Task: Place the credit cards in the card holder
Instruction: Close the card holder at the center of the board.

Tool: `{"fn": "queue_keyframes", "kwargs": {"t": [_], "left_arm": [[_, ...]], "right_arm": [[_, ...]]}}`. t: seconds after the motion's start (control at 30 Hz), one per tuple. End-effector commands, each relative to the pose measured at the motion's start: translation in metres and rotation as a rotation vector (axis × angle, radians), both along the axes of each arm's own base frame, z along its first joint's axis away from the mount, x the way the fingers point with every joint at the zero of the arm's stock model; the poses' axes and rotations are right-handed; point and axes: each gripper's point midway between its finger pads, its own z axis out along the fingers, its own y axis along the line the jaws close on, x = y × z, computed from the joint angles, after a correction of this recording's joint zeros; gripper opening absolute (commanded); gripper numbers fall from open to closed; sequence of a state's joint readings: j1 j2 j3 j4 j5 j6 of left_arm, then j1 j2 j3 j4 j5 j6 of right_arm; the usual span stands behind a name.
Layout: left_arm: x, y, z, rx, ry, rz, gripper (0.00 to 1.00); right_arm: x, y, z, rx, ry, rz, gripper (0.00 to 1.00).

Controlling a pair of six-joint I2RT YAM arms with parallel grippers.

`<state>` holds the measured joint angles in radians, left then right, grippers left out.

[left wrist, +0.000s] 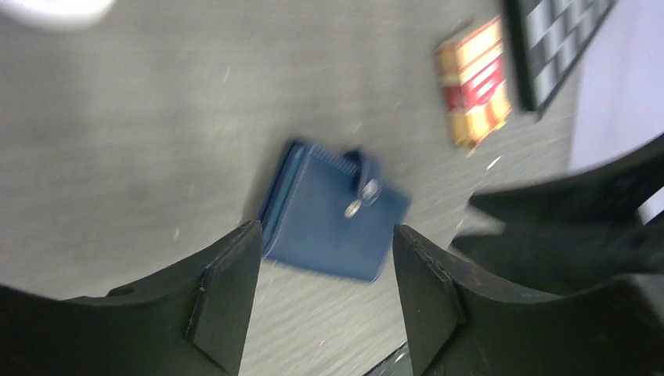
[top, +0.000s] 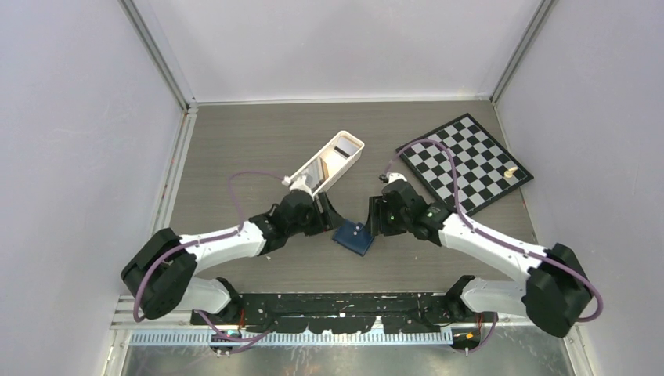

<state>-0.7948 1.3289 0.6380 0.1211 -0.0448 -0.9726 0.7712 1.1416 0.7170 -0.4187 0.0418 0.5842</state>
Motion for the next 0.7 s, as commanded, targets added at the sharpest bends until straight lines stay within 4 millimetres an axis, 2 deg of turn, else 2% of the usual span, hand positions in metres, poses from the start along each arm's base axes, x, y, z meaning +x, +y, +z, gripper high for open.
{"fn": "queue_keyframes", "kwargs": {"t": [0.0,0.1,0.3,0.4,0.57,0.67], "left_arm": [[-0.036,-0.008,-0.030,-0.051,0.131,-0.003,0.63],[-0.046,-0.019,-0.036,-0.046,0.146,-0.030,0.63],[-0.047,-0.029,-0.052,-0.049,0.168,-0.042,0.64],[-0.044,-0.032,-0.060,-0.052,0.168,-0.037,0.63],[-0.035,-0.037,-0.069,-0.026,0.136,-0.042,0.63],[-0.022,-0.042,-0.065,-0.008,0.089,-0.048,0.64]], "right_arm": [[0.029,0.006,-0.003,0.043,-0.031,0.052,0.58],[0.035,0.012,-0.012,0.087,-0.007,0.073,0.59],[0.034,0.021,-0.027,0.138,0.039,0.083,0.60],[0.032,0.021,-0.041,0.133,0.073,0.083,0.59],[0.026,0.025,-0.053,0.146,0.109,0.096,0.57],[0.018,0.026,-0.054,0.163,0.151,0.096,0.54]]}}
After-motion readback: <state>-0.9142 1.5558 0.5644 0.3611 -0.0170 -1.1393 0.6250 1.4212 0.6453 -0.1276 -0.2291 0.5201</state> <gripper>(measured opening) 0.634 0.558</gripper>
